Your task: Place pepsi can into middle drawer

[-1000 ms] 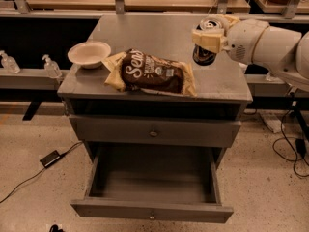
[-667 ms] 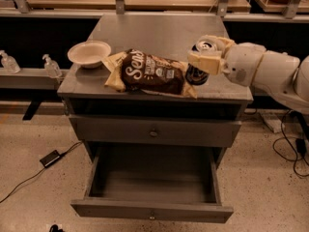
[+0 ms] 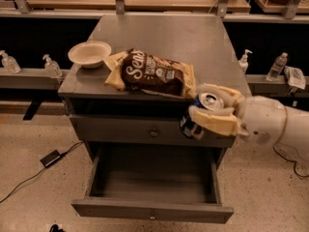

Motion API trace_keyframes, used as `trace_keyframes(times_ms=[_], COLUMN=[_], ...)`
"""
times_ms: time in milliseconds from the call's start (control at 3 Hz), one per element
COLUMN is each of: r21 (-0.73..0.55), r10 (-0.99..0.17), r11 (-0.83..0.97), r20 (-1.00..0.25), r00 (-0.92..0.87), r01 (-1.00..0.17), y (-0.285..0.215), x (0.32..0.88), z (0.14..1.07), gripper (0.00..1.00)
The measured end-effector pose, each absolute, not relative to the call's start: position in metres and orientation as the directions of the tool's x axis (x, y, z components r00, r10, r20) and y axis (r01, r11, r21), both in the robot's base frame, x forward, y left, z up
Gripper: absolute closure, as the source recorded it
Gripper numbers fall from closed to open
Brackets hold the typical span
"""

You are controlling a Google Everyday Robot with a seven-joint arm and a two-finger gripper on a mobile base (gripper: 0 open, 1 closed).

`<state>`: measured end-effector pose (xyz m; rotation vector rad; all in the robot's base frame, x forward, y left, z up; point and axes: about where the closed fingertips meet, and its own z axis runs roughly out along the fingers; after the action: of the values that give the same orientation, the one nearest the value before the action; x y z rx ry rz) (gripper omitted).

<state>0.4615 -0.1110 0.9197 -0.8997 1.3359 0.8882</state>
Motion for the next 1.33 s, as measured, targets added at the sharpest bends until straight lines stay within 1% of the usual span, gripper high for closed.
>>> trace_keyframes(times_ms=[333,667,1000,1333], r21=[-0.034,-0.054,-0.055,-0.035], r10=[0.000,-0.026,-0.049,-0.104], r11=[0.452,0.445,0.401,0.342], r20=[-0.999,-0.999,-0.998,-0.995], r00=[0.038,0.048,0.038,-0.001], r01=[-0.891,-0.894,-0.914,-0.939], y=[-0.132,-0.129,-0.122,-0.115], x=[0.441,0.452,0.477,0.505], z=[0.911,0.898,0.853,0.775], gripper=[1.00,1.00,1.00,1.00])
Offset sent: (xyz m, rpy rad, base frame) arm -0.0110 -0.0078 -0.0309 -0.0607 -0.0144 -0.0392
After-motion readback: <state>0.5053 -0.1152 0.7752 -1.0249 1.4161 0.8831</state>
